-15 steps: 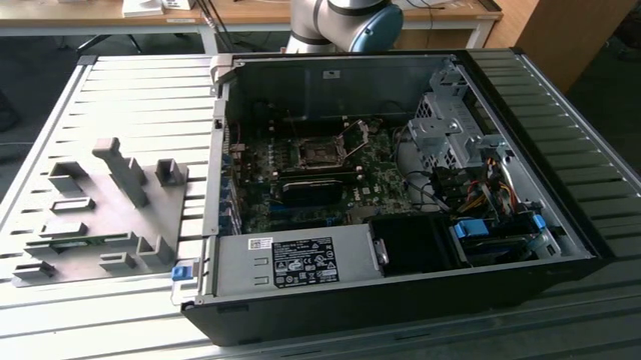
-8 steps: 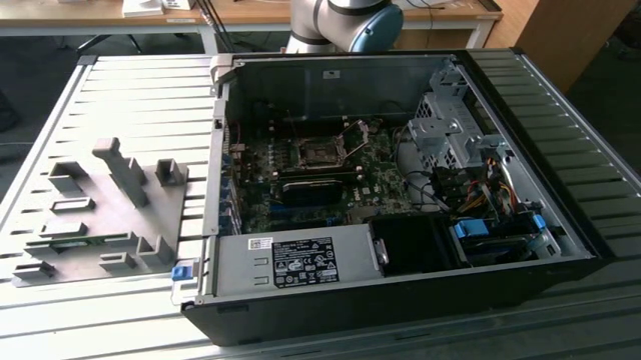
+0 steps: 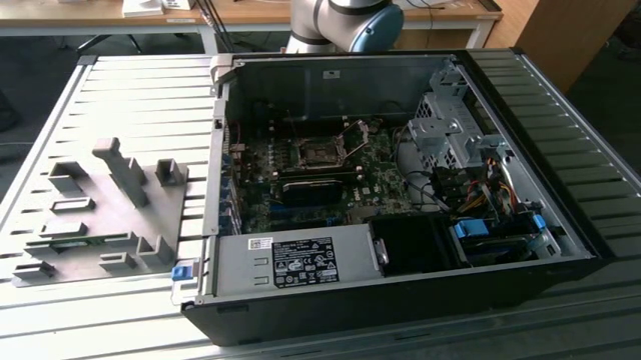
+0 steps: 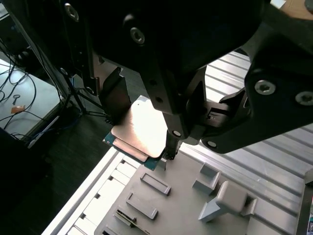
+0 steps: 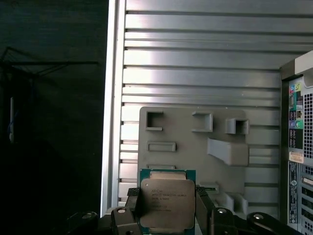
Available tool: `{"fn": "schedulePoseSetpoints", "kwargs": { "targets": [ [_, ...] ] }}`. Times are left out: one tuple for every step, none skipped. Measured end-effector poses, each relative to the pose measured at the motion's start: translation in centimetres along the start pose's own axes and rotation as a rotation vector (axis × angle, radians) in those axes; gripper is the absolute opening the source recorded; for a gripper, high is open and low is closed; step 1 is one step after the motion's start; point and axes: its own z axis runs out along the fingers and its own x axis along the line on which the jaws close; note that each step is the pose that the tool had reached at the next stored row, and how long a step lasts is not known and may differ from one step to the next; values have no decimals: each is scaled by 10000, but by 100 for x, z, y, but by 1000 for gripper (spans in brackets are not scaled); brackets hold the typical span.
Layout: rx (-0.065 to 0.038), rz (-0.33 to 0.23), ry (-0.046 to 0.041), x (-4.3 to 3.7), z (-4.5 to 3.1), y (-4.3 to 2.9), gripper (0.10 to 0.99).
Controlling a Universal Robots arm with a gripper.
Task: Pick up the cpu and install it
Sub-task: 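Pick up the cpu and move it towards the insertion slot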
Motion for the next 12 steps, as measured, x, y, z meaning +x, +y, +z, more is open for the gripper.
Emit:
{"fn": "schedulePoseSetpoints", "kwargs": {
  "targets": [
    [0,-1,0,-13,0,0,541],
    [0,-1,0,-23,0,0,541],
    [0,-1,0,-33,-1,0,541],
    [0,-1,-1,-44,-1,0,541],
    [0,-1,0,-55,-1,0,541],
    [0,0,0,-66,-1,1,541],
    [0,0,-1,-79,-1,0,541],
    [0,-1,0,-91,-2,0,541],
    [1,-1,0,-106,-2,0,541],
    [0,0,0,-121,-2,0,541],
    [0,0,-1,-135,-2,1,541],
    [-1,-1,-1,-149,-2,1,541]
  ]
}}
